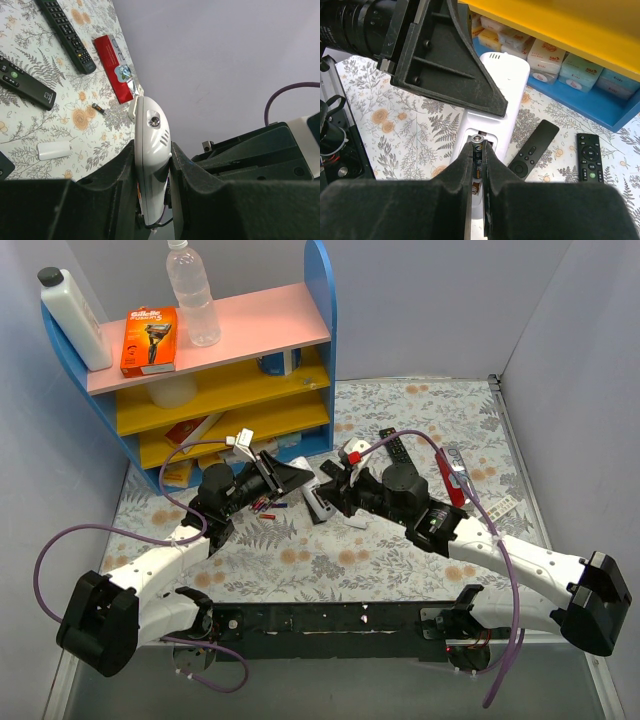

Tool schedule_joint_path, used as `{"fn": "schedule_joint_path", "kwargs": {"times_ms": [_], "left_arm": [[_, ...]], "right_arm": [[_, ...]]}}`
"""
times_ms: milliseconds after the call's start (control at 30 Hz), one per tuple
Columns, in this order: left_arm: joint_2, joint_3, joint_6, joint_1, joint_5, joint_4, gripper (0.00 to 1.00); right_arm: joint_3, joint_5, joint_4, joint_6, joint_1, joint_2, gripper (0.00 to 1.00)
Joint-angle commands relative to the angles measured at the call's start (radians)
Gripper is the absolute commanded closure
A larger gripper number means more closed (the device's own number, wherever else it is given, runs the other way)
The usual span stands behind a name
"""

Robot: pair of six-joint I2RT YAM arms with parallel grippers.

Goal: Load the batteries into the remote control

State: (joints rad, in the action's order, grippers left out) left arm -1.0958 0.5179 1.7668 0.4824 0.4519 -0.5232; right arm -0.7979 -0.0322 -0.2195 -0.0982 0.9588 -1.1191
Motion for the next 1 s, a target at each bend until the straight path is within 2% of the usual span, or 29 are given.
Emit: {"fn": "schedule_joint_path", "kwargs": {"times_ms": [0, 600, 967], "left_arm": [[0.039, 0.041, 0.003, -0.001, 0.002, -0.023, 1.00], [0.047, 0.073, -0.059, -0.001, 0.016, -0.011, 1.00], [0.051, 0.076, -0.079, -0.001, 0.010, 0.011, 1.00]], "right_arm": [[0.008, 0.015, -0.005, 0.023, 0.011, -0.007, 0.94], [-0.007, 0.072, 0.046, -0.003, 0.026, -0.051, 0.79], [0.011, 0.158, 0.019, -0.069, 0.028, -0.036, 0.77]]}}
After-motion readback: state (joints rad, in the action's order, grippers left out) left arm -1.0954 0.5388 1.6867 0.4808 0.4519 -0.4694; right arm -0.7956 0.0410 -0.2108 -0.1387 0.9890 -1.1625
